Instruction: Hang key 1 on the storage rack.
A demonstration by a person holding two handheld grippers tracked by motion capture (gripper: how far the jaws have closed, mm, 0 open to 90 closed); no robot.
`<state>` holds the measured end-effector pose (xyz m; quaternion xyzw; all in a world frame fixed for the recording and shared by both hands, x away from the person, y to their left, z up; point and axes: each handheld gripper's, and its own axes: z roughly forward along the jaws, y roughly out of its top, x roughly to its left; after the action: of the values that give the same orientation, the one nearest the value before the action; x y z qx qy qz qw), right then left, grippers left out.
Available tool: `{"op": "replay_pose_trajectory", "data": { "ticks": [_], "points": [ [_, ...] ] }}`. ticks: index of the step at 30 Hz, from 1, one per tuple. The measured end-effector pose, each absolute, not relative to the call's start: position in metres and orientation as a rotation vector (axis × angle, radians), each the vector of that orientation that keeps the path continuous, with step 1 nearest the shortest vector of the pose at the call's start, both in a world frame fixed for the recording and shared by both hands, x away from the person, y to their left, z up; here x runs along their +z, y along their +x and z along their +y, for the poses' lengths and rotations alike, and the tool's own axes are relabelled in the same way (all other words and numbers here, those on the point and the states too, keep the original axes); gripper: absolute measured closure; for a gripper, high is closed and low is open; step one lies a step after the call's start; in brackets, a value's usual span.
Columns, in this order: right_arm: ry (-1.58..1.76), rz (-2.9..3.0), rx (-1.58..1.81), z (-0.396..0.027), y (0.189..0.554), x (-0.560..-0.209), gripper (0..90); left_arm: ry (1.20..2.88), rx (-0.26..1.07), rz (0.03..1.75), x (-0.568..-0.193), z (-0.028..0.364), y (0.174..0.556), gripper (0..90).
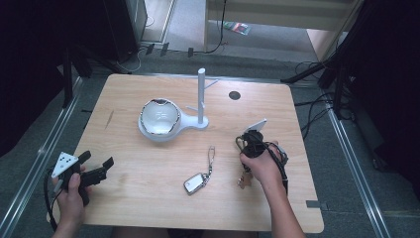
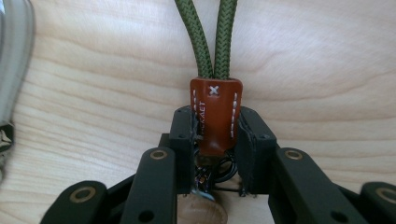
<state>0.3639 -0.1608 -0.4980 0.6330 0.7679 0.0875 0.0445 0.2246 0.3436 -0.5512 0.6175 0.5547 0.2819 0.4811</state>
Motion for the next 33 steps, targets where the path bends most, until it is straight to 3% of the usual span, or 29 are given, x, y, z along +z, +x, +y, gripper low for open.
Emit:
{"op": "replay_pose_trajectory", "data": {
  "ticks": [16,33],
  "points": [
    [1.640,2.079,0.818,-0.150,0.347,-0.439,71.3,1.507,0.690,1.352,-0.551,0.343,0.224,7.1],
    [1.386,1.905,1.244,-0.145,0.351,-0.413,70.6,1.509,0.688,1.349,-0.551,0.343,0.224,7.1]
  ]
}}
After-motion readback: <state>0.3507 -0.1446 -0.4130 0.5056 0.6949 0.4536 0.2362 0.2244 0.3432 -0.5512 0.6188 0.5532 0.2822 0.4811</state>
